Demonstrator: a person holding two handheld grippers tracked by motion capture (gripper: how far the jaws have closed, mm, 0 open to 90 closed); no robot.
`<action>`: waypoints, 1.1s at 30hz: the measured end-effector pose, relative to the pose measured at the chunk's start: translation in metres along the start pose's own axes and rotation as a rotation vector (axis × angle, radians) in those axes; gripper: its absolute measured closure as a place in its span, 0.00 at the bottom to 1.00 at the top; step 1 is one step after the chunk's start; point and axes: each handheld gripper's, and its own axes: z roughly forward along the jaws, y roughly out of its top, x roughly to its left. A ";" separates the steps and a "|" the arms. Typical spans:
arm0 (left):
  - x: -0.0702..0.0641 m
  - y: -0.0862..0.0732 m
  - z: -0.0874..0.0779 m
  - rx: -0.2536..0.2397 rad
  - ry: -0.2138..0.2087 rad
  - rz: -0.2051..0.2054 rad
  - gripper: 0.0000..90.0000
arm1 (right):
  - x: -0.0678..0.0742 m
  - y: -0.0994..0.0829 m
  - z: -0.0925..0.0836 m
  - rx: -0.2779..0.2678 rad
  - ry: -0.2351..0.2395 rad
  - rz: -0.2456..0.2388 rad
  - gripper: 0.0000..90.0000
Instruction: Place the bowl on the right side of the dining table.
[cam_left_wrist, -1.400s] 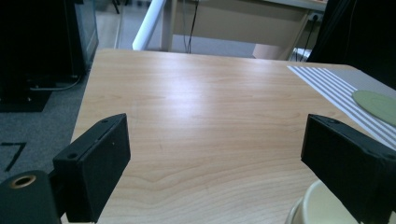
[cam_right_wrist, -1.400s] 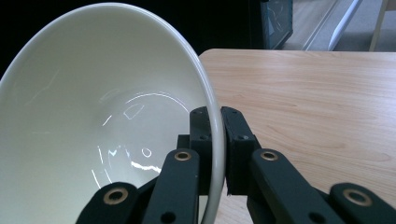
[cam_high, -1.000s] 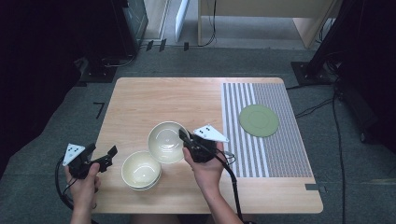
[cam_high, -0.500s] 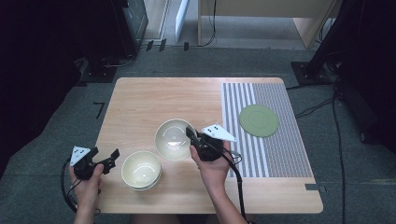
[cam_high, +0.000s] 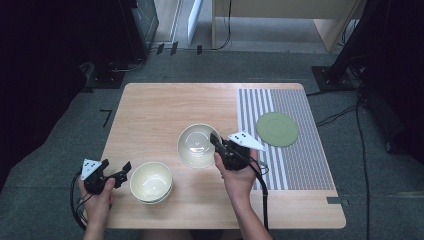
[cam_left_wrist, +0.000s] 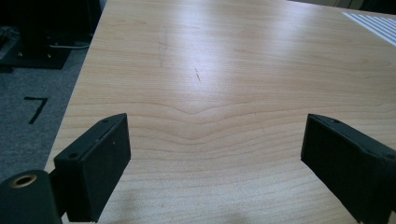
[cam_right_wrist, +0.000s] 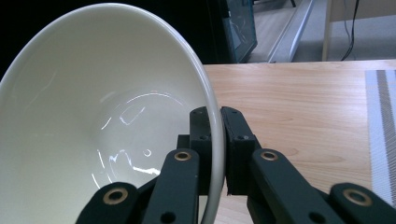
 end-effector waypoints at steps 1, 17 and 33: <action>0.000 0.000 0.000 -0.002 -0.003 0.003 0.09 | -0.001 0.000 -0.001 -0.002 -0.003 0.002 0.94; 0.001 -0.002 0.001 -0.014 -0.033 -0.013 0.09 | -0.034 0.004 -0.014 -0.010 -0.057 0.017 0.94; 0.000 -0.002 0.000 -0.009 -0.034 -0.004 0.09 | -0.067 0.008 -0.026 -0.010 -0.081 0.031 0.94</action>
